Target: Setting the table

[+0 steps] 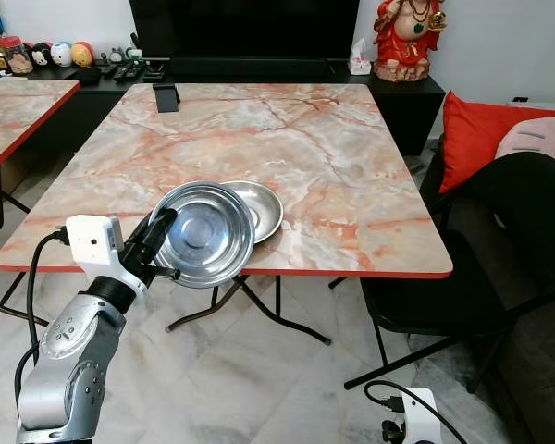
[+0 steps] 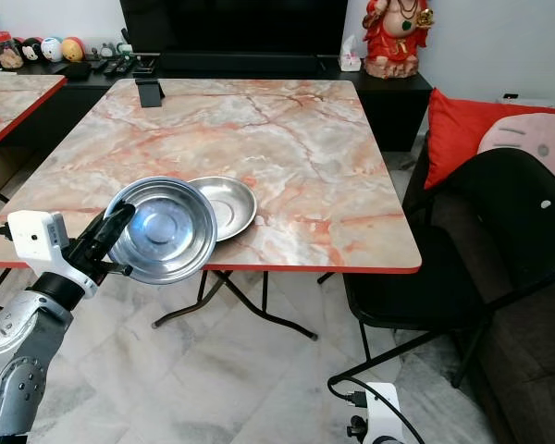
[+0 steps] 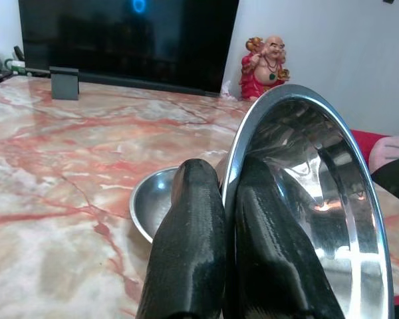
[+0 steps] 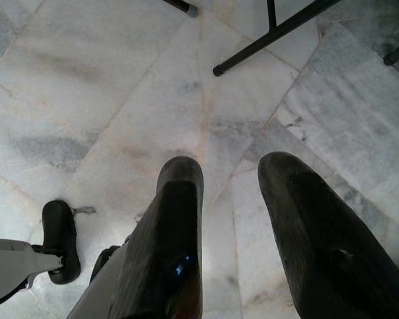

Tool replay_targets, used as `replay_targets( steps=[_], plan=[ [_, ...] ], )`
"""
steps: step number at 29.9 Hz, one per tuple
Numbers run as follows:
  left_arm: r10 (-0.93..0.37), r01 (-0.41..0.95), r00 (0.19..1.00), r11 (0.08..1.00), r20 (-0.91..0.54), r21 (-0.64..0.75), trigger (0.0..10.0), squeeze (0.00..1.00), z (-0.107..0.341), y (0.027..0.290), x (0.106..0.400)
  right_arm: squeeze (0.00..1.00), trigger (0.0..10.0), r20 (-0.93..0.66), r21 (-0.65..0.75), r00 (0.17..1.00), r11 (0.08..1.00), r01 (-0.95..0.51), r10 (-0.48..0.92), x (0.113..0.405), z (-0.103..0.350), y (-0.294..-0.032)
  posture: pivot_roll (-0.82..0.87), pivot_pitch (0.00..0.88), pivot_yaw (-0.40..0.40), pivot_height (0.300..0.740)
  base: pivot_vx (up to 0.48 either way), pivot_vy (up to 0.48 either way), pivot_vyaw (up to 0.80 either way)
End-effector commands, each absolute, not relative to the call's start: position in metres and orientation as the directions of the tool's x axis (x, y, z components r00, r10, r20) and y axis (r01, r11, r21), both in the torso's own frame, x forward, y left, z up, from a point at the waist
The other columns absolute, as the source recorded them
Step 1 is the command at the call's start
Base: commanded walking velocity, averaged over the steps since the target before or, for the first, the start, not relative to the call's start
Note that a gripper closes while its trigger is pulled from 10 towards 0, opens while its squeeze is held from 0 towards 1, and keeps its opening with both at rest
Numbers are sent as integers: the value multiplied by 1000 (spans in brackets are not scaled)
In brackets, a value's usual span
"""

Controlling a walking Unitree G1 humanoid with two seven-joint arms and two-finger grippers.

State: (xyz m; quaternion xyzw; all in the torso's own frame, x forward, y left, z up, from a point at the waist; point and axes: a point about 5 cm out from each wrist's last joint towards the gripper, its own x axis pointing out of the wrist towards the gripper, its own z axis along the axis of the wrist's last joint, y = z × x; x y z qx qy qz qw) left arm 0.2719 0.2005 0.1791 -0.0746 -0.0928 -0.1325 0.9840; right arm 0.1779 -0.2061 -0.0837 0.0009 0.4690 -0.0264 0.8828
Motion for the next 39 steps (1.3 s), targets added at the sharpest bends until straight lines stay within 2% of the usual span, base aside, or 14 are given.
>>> replay_targets(
  steps=[1, 12, 39],
  plan=[
    [-259, 289, 947, 945, 187, -153, 10000, 0, 175, 199, 272, 0, 10000, -827, -31, 560, 999, 38, -47, 177, -84, -207, 4, 0, -23, 740, 0, 0, 0],
    [-243, 279, 951, 942, 192, -186, 10000, 0, 173, 197, 272, 0, 10000, -824, -27, 564, 999, 46, -48, 178, -83, -209, 4, 0, -29, 740, 0, 0, 0],
    [-246, 291, 945, 933, 216, -210, 10000, 0, 179, 189, 274, 0, 10000, -823, -19, 567, 999, 47, -43, 180, -82, -208, -3, 0, -29, 740, 308, 0, 0]
  ],
)
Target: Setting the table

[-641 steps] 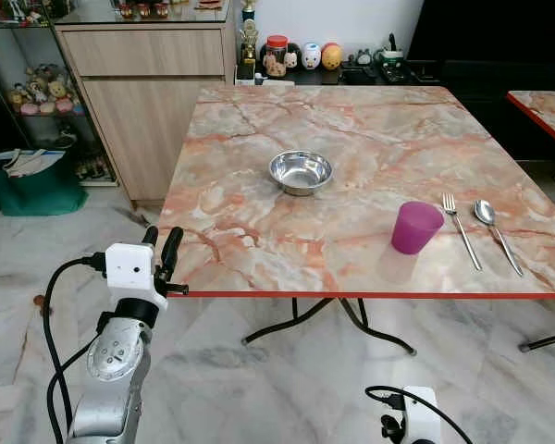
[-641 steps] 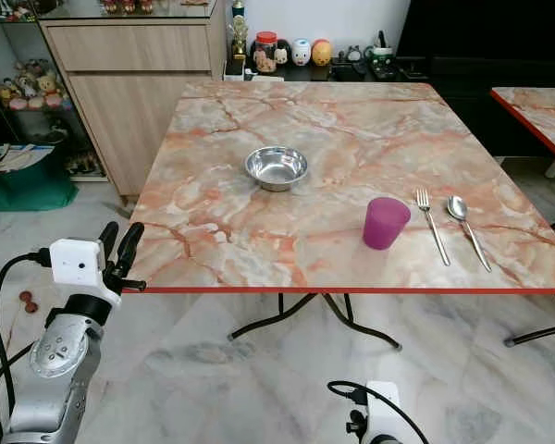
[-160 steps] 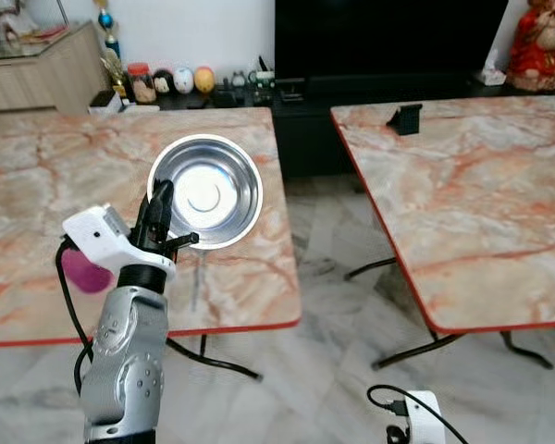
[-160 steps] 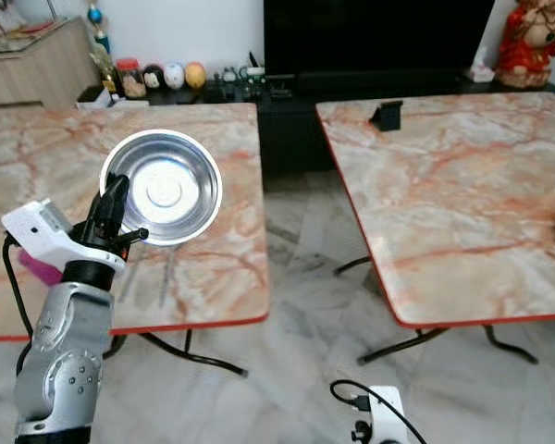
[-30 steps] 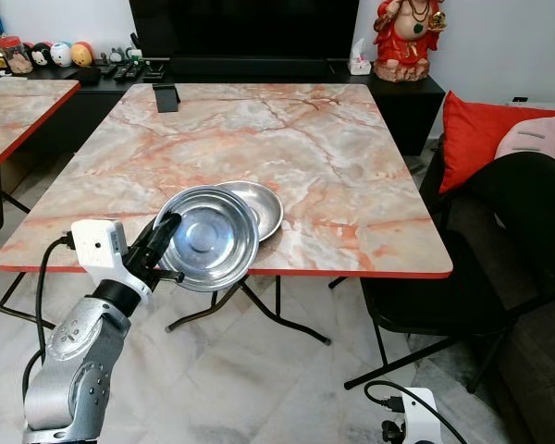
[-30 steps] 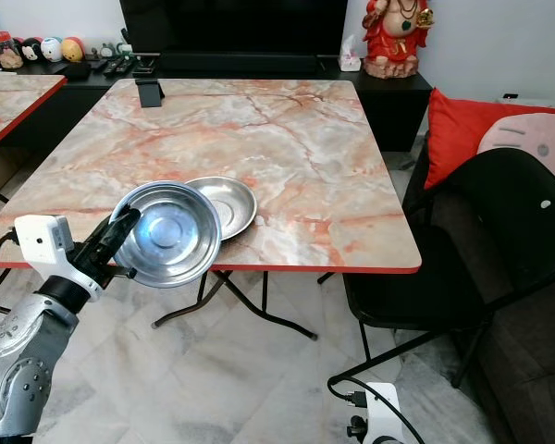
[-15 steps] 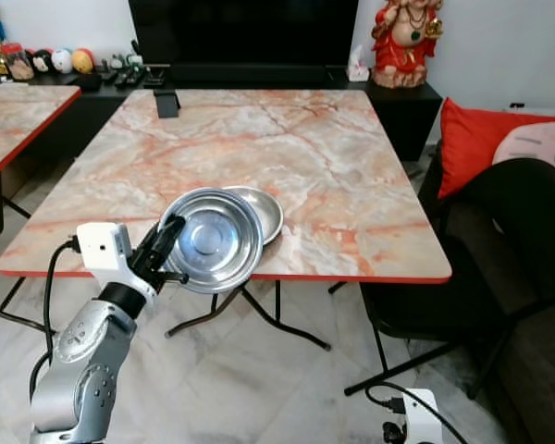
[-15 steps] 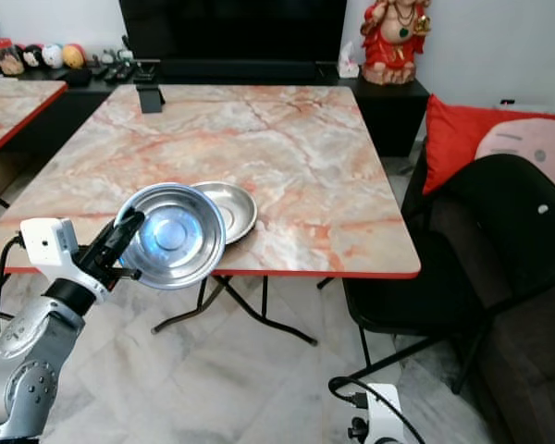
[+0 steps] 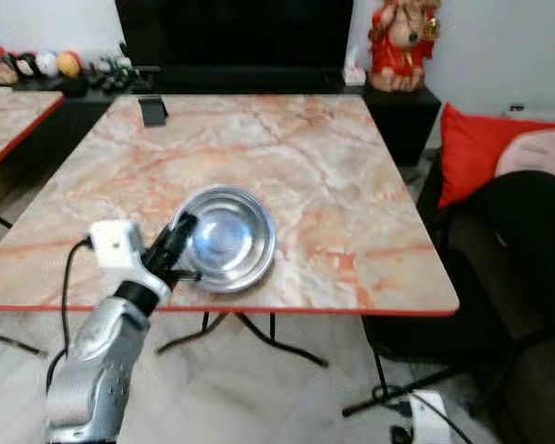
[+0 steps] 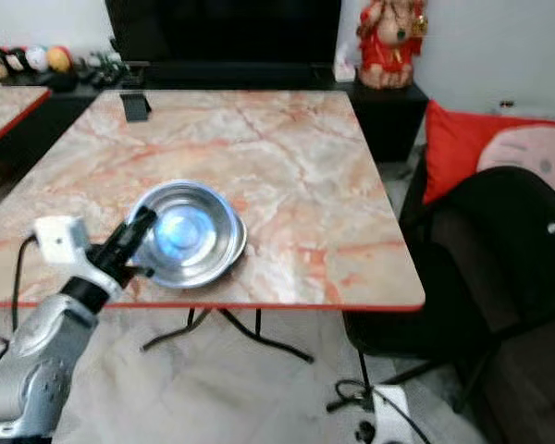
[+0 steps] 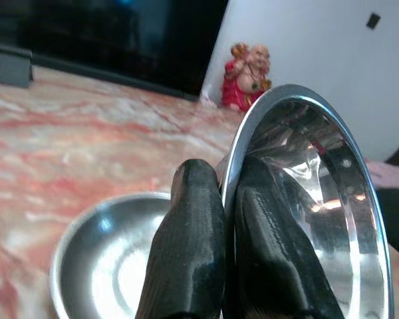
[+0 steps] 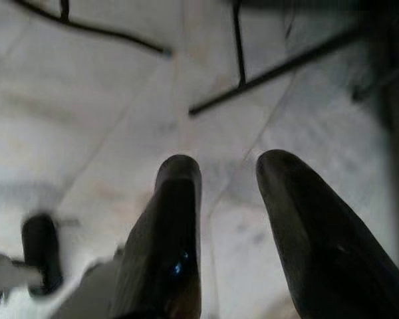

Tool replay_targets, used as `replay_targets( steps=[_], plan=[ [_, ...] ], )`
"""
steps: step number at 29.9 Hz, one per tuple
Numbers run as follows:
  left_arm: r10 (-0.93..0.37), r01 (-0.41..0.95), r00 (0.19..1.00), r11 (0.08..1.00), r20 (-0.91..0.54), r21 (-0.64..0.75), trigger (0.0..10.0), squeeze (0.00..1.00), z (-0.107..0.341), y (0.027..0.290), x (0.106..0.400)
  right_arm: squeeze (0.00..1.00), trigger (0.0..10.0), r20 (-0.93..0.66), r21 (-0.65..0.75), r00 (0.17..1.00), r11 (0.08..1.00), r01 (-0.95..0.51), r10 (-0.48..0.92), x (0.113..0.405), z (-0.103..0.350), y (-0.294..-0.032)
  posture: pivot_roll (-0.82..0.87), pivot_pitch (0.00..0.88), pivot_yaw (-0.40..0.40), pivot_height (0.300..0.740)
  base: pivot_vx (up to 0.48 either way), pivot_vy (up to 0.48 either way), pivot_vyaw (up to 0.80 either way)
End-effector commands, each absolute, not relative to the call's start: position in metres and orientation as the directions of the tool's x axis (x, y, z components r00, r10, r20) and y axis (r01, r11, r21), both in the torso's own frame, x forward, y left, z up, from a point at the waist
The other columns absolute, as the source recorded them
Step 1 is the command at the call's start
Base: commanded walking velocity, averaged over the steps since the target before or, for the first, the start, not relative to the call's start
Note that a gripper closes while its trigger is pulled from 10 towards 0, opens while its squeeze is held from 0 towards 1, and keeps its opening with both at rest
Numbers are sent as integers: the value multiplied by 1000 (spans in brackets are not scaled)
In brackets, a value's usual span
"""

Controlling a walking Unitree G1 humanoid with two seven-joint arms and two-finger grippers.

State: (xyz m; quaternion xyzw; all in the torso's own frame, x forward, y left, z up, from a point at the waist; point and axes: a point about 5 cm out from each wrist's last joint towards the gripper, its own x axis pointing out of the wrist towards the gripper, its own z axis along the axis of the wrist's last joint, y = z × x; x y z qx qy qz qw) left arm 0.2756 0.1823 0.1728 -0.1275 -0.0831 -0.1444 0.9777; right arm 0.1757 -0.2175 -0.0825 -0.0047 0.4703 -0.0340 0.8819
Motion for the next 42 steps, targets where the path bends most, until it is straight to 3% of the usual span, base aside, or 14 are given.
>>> replay_targets(
  steps=[1, 16, 24, 30, 35, 39, 42],
  plan=[
    [-247, 293, 944, 933, 218, -210, 10000, 0, 179, 189, 274, 0, 10000, -823, -19, 567, 999, 48, -43, 180, -82, -208, -2, 0, -30, 740, 330, 0, 0],
    [-253, 297, 945, 930, 206, -219, 10000, 0, 178, 189, 274, 0, 10000, -825, -15, 564, 999, 39, -35, 181, -82, -208, -1, 0, -31, 740, 308, 0, 0],
    [-328, 361, 932, 879, 153, -311, 10000, 0, 171, 187, 267, 0, 10000, -830, -13, 557, 1000, 21, -23, 180, -82, -208, -1, 0, -34, 740, 0, 0, 0],
    [-272, 301, 954, 861, 128, -409, 10000, 0, 169, 202, 261, 0, 10000, -836, -9, 549, 1000, 11, -14, 180, -83, -207, 2, 0, -34, 740, 0, 0, 0],
    [-259, 262, 963, 860, 68, -438, 10000, 0, 164, 211, 254, 0, 10000, -840, -6, 543, 1000, 2, -6, 179, -83, -207, 11, 0, -38, 740, 0, 0, 0],
    [-336, 305, 942, 845, 8, -440, 10000, 0, 156, 204, 248, 0, 10000, -840, -2, 543, 1000, 1, -2, 179, -83, -207, 10, 0, -36, 740, 0, 0, 0],
    [-355, 275, 929, 856, -110, -437, 10000, 0, 141, 199, 244, 0, 10000, -841, 8, 541, 1000, -2, 8, 179, -83, -206, 1, 0, -31, 740, 0, 0, 0]
  ],
)
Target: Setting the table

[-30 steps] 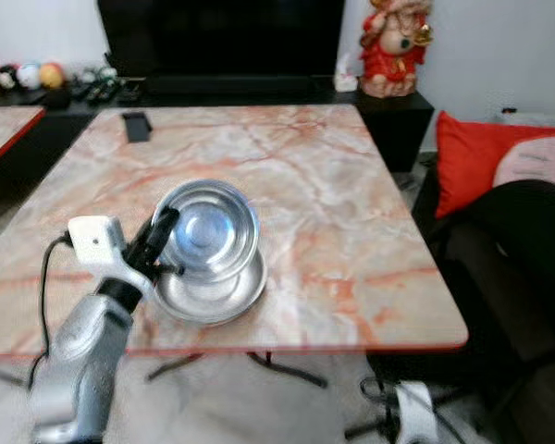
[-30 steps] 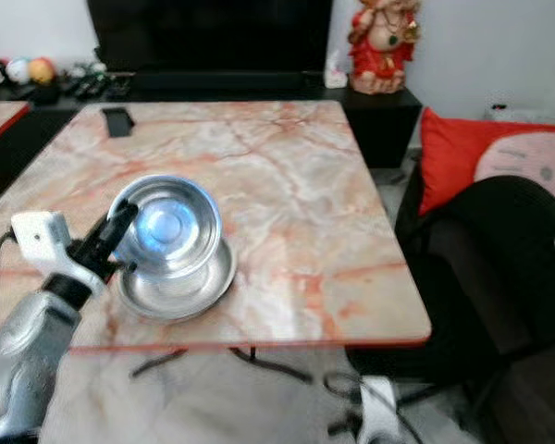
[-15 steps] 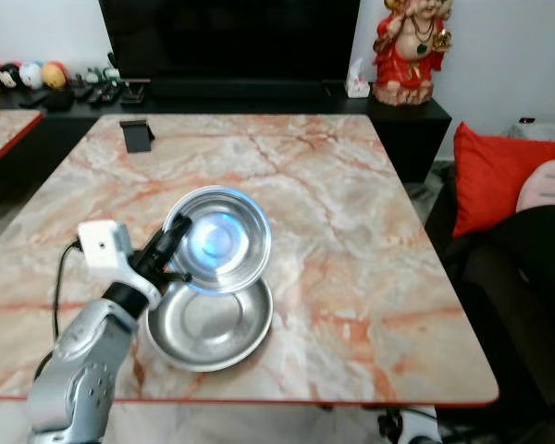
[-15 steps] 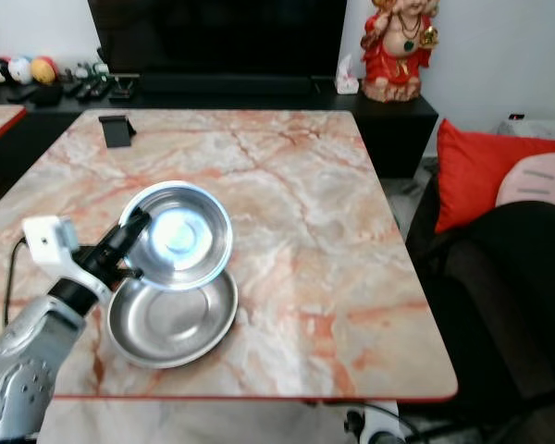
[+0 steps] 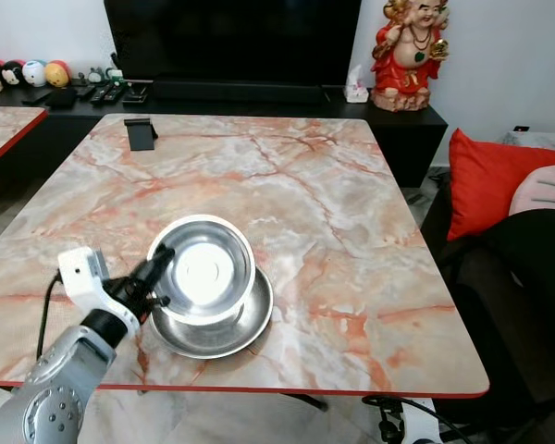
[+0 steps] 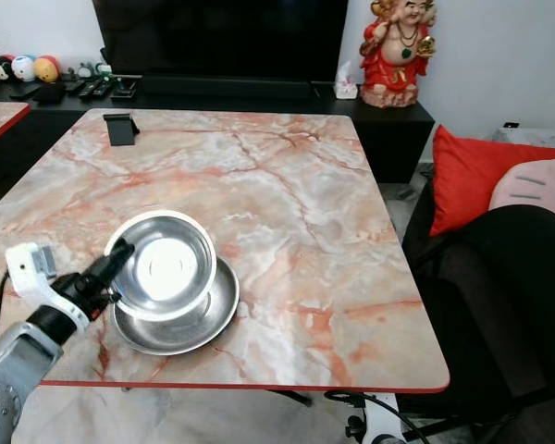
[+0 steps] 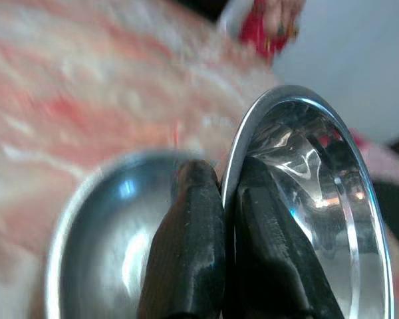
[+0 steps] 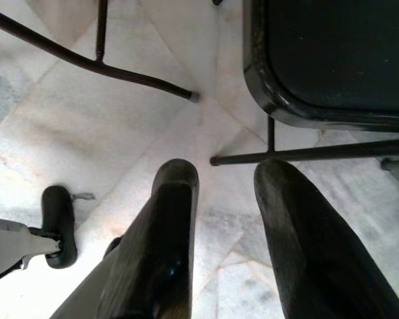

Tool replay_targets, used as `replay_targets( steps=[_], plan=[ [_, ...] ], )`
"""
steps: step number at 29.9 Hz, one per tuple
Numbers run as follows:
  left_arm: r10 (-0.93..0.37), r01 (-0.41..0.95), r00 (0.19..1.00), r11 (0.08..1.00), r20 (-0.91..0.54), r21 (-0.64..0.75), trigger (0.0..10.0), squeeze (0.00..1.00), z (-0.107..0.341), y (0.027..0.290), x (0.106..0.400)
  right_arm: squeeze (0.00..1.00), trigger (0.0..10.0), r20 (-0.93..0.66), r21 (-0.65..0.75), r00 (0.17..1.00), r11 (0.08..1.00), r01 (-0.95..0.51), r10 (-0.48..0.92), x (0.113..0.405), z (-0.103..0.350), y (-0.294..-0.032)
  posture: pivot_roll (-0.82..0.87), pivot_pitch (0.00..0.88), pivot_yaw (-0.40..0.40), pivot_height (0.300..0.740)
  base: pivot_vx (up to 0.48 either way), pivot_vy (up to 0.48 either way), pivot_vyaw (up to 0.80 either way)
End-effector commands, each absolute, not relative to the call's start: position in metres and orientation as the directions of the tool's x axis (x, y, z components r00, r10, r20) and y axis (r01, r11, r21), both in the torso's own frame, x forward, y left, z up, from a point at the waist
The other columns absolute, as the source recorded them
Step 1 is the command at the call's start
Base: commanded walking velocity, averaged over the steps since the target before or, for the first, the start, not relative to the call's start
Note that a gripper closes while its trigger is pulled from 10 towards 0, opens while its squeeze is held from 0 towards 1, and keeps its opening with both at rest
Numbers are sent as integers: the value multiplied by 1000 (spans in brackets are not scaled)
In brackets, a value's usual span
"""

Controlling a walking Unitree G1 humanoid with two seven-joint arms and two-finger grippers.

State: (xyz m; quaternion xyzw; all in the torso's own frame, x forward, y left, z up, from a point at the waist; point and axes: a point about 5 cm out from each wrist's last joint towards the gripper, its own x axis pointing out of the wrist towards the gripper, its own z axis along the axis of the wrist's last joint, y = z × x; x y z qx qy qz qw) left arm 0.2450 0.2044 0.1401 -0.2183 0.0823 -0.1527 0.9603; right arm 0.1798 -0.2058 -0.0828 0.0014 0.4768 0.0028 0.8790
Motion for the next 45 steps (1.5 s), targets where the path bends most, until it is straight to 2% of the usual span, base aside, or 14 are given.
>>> replay_targets(
  steps=[1, 6, 14, 17, 24, 31, 45],
  plan=[
    [-339, 255, 932, 862, -125, -438, 10000, 0, 138, 200, 244, 0, 10000, -841, 8, 541, 1000, 0, 7, 179, -83, -206, 2, 0, -29, 740, 0, 0, 0],
    [-291, 189, 946, 854, -143, -485, 10000, 0, 139, 205, 243, 0, 10000, -847, 7, 532, 1000, -6, 9, 178, -84, -206, 7, 0, -27, 740, 0, 0, 0],
    [-264, 171, 956, 855, -128, -490, 10000, 0, 143, 204, 248, 0, 10000, -851, 7, 525, 1000, -17, 14, 178, -84, -205, 4, 0, -23, 740, 0, 0, 0],
    [-197, 100, 973, 834, -124, -543, 10000, 0, 141, 202, 254, 0, 10000, -856, 0, 517, 1000, -25, 13, 177, -85, -206, 0, 0, -22, 740, 0, 0, 0],
    [-195, 77, 968, 828, -156, -555, 10000, 0, 134, 197, 254, 0, 10000, -857, 0, 515, 1000, -27, 13, 176, -85, -206, -4, 0, -25, 740, 0, 0, 0],
    [-139, -3, 964, 848, -228, -530, 10000, 0, 124, 207, 251, 0, 10000, -860, -5, 510, 1000, -30, 11, 176, -85, -207, 0, 0, -25, 740, 0, 0, 0],
    [-168, 11, 954, 847, -248, -531, 10000, 0, 121, 201, 250, 0, 10000, -862, -5, 506, 999, -31, 11, 176, -85, -206, -2, 0, -26, 740, 0, 0, 0]
  ],
)
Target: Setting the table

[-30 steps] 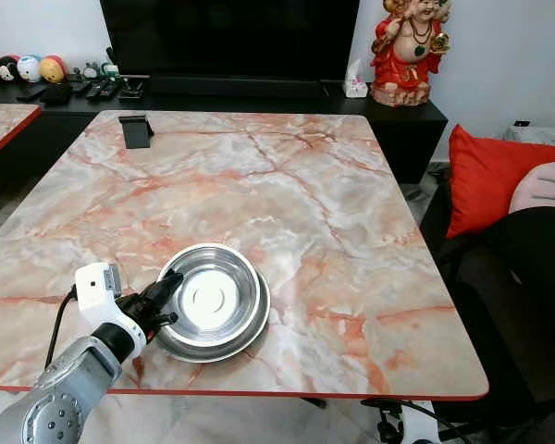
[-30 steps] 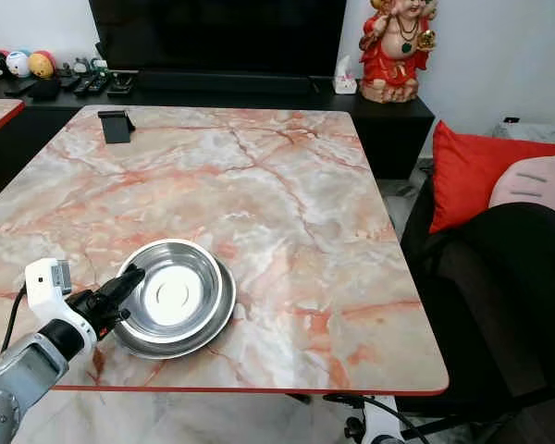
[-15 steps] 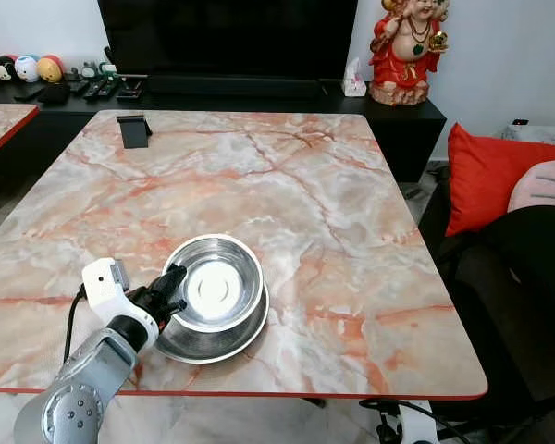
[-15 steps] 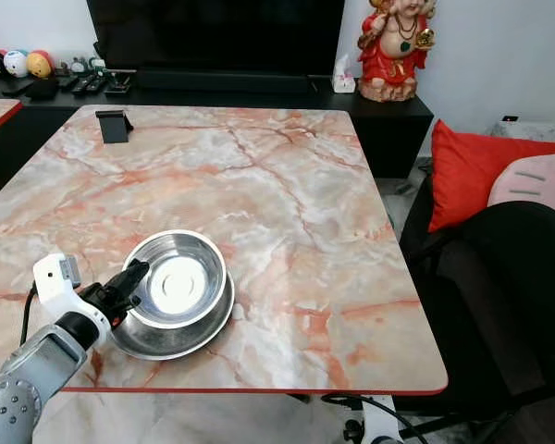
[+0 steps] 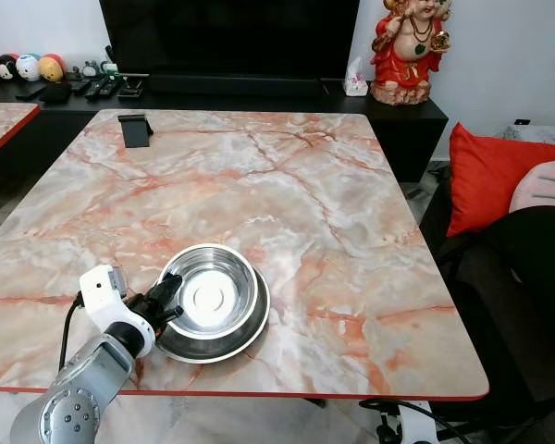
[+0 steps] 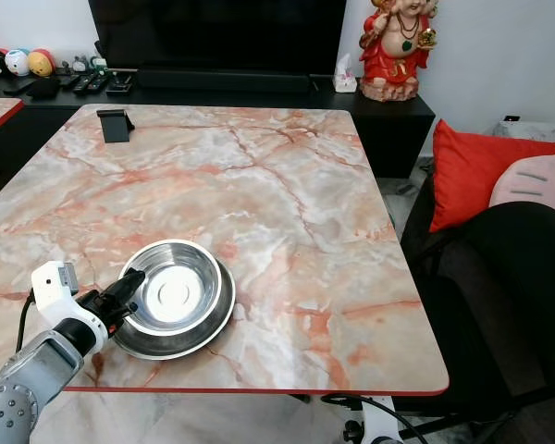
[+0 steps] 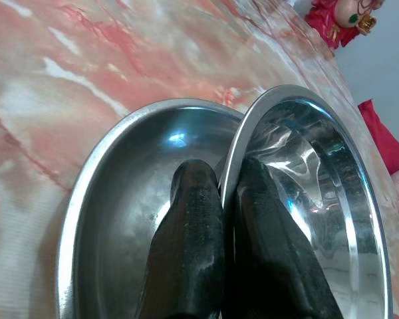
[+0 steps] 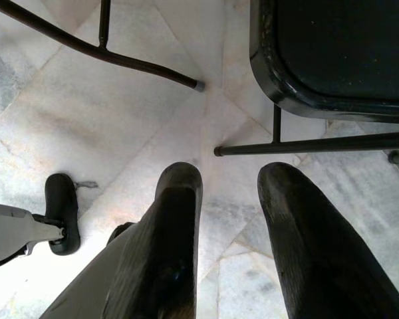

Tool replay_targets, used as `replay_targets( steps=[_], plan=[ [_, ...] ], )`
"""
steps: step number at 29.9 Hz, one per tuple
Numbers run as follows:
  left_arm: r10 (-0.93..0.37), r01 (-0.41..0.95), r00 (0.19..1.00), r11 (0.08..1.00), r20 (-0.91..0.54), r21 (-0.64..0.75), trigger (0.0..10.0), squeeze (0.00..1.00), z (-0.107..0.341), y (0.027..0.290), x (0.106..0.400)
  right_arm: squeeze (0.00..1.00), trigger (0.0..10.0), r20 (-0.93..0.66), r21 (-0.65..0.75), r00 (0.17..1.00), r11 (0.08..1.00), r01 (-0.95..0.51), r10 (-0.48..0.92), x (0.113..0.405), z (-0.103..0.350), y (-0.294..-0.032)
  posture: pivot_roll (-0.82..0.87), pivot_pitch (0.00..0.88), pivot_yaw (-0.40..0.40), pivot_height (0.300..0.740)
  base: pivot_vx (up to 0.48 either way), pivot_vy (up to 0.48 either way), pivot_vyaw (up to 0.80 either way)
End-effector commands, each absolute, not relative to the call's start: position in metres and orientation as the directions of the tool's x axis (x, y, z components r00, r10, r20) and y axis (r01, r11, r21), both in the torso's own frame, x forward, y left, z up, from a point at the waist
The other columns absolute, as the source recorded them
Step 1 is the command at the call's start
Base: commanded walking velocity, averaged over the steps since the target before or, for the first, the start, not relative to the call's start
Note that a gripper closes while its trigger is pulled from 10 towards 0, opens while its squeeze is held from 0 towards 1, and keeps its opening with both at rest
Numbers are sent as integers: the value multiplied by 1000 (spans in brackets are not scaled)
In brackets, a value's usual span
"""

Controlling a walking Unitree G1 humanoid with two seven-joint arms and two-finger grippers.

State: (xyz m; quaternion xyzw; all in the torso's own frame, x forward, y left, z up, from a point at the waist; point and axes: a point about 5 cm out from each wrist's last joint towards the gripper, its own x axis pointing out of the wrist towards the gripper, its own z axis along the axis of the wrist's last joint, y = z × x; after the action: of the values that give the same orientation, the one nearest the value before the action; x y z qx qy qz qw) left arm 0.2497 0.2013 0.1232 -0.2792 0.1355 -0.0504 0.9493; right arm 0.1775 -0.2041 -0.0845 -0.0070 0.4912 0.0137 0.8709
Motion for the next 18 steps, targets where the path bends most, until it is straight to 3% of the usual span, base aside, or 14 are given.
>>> replay_targets(
  steps=[1, 2, 3, 4, 5, 6, 12, 14, 16, 17, 18],
  plan=[
    [-166, 9, 955, 847, -248, -531, 10000, 0, 121, 201, 251, 0, 10000, -862, -5, 506, 999, -31, 11, 176, -85, -206, -2, 0, -26, 740, 0, 0, 0],
    [-164, 8, 955, 847, -248, -531, 10000, 420, 121, 201, 251, 0, 10000, -862, -5, 506, 1000, -31, 11, 176, -85, -206, -3, 0, -25, 740, 0, 0, 0],
    [-164, 7, 955, 848, -249, -531, 10000, 675, 121, 201, 251, 0, 10000, -862, -5, 507, 1000, -31, 11, 176, -85, -206, -3, 0, -25, 740, 0, 0, 0],
    [-164, 7, 955, 848, -249, -531, 10000, 675, 121, 201, 251, 0, 10000, -862, -5, 507, 1000, -31, 11, 176, -85, -206, -3, 0, -25, 740, 0, 0, 0],
    [-160, 3, 954, 851, -254, -525, 10000, 949, 120, 201, 251, 0, 10000, -862, -5, 507, 1000, -30, 10, 176, -85, -206, -3, 0, -26, 740, 0, 0, 0],
    [-159, 3, 954, 853, -254, -522, 10000, 961, 120, 202, 251, 0, 10000, -862, -5, 506, 1000, -30, 11, 176, -85, -206, -2, 0, -25, 740, 0, 0, 0],
    [-159, 4, 954, 855, -255, -519, 10000, 925, 120, 202, 251, 0, 10000, -862, -5, 506, 1000, -30, 11, 176, -85, -206, -2, 0, -24, 740, 0, 0, 0],
    [-159, 3, 953, 857, -259, -516, 10000, 827, 120, 201, 251, 0, 10000, -863, -4, 506, 1000, -30, 11, 176, -85, -206, 0, 0, -27, 740, 0, 0, 0],
    [-159, 3, 953, 857, -259, -515, 10000, 827, 120, 201, 251, 0, 10000, -862, -4, 506, 1000, -30, 11, 176, -85, -206, -1, 0, -27, 740, 0, 0, 0],
    [-158, 3, 953, 858, -260, -513, 10000, 137, 120, 201, 251, 0, 10000, -863, -5, 506, 1000, -30, 11, 176, -85, -206, 0, 0, -28, 740, 0, 0, 0],
    [-155, 1, 953, 861, -261, -508, 10000, 0, 121, 202, 251, 0, 10000, -863, -5, 506, 1000, -31, 12, 176, -85, -206, 2, 0, -29, 740, 0, 0, 0]
  ],
)
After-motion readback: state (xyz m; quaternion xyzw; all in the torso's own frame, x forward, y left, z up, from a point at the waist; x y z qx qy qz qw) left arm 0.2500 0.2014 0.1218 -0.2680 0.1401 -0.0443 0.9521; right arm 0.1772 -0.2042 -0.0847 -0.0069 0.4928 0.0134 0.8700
